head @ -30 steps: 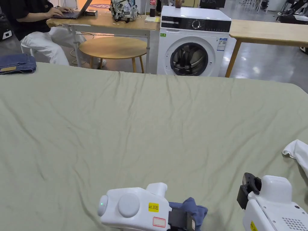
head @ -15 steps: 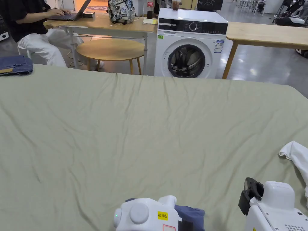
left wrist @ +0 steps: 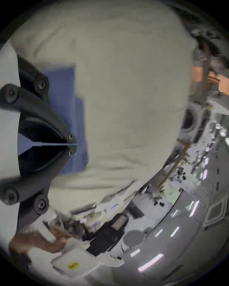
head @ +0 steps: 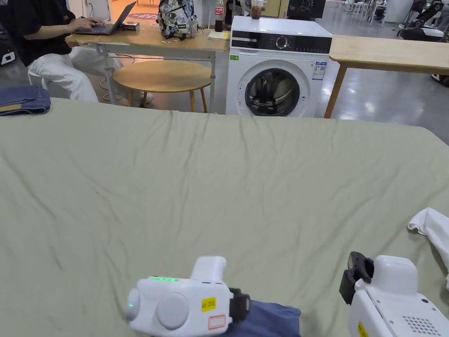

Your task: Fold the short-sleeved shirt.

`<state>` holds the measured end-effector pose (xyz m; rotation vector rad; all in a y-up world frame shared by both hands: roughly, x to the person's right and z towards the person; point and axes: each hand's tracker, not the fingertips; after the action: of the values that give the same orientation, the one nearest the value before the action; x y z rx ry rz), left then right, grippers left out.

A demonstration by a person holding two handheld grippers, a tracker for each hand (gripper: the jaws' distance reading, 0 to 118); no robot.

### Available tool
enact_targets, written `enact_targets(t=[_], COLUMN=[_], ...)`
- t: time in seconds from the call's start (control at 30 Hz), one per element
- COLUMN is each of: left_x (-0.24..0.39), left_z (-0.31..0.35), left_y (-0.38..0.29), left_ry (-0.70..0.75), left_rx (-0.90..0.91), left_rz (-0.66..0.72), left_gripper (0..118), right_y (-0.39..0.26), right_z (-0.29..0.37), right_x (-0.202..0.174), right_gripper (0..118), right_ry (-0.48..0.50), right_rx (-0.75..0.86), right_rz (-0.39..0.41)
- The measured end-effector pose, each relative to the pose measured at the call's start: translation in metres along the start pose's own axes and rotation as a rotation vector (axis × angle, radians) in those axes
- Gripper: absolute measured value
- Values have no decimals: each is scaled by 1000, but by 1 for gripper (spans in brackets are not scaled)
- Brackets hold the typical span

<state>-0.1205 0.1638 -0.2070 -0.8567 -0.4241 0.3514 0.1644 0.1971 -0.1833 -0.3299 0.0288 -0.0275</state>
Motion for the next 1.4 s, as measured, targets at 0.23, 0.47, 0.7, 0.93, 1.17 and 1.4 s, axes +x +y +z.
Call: enact_targets(t=[0.23, 0.47, 0.7, 0.93, 1.17, 1.4], left_x=[-17, -39, -48, -52, -60, -68], left_z=[74, 110, 121, 123, 117, 113], left_y=[5, -1, 2, -2, -8, -25], left_ry=[401, 589, 628, 627, 578, 486], left_rx=[439, 722, 772, 755, 687, 553], left_rz=[-175, -221, -219, -244, -207, -141], left_gripper=[0, 0, 0, 0, 0, 0], right_y=[7, 18, 26, -1, -69, -112], right_z=[-8, -5, -5, 24, 35, -4], right_x=[-24, -39, -47, -57, -76, -76], right_gripper=[0, 0, 0, 0, 0, 0], right_ry=[17, 11, -5, 75, 203, 145], right_rx=[45, 137, 184, 69, -148, -273], right_rz=[-1, -14, 14, 140, 214, 239])
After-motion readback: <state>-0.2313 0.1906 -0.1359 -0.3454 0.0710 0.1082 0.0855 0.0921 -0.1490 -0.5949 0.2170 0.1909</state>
